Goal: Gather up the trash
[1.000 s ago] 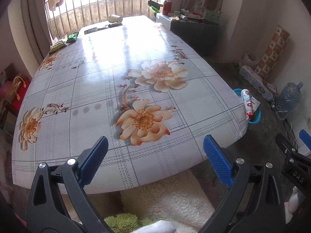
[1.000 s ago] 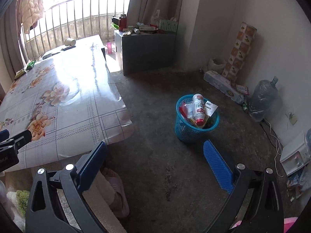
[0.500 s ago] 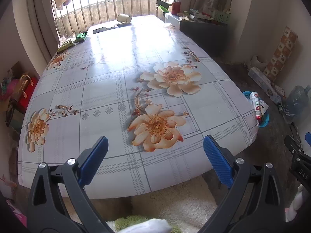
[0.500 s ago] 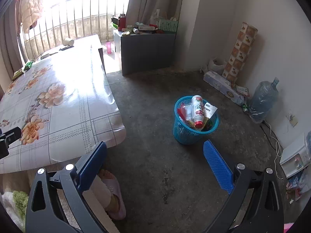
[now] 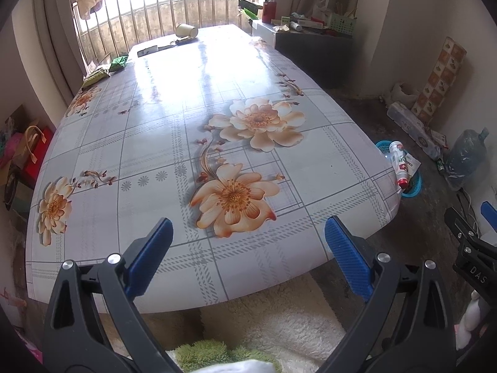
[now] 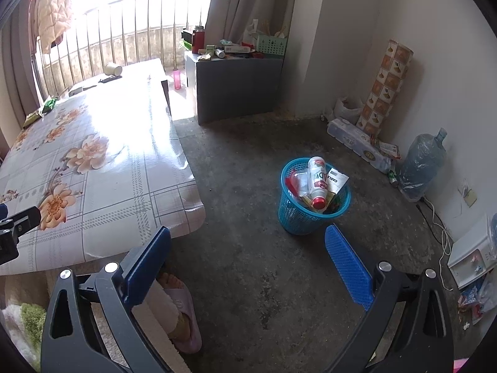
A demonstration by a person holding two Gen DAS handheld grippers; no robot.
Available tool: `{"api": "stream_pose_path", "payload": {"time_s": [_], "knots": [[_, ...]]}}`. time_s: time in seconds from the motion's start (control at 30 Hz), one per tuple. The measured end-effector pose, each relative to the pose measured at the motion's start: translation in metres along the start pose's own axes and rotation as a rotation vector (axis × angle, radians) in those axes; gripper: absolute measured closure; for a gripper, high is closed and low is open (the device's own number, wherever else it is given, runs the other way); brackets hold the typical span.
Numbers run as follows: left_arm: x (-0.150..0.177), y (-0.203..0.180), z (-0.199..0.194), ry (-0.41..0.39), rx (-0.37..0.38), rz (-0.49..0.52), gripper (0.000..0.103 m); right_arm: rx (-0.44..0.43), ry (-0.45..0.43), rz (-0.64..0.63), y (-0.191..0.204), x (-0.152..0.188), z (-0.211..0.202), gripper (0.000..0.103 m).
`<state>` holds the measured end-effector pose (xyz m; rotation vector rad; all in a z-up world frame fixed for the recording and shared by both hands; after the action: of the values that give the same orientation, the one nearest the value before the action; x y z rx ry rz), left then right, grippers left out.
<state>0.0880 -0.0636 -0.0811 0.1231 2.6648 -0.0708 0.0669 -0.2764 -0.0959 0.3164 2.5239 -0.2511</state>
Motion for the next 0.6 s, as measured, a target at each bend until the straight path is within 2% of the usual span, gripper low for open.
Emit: {"api": "stream_pose_path", "payload": {"time_s": [0.6], "knots": [[0.0025, -0.0049, -0.0065, -0.001, 0.023, 0.014, 0.009, 0.001, -0.017, 0.000, -0.0012, -0.0016, -0.0063, 0.006]]}}
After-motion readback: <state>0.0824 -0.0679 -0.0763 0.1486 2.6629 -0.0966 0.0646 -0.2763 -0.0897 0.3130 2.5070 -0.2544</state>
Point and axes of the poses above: each gripper's, at about its wrist camera, not at the fingertips, and z roughly the way its jaws point, y to its left, x to its underside, the point moved 8 cm from there along z, roughly the way its jaws point, and after that the axes turned 8 degrees about y, right-handed, at the moved point
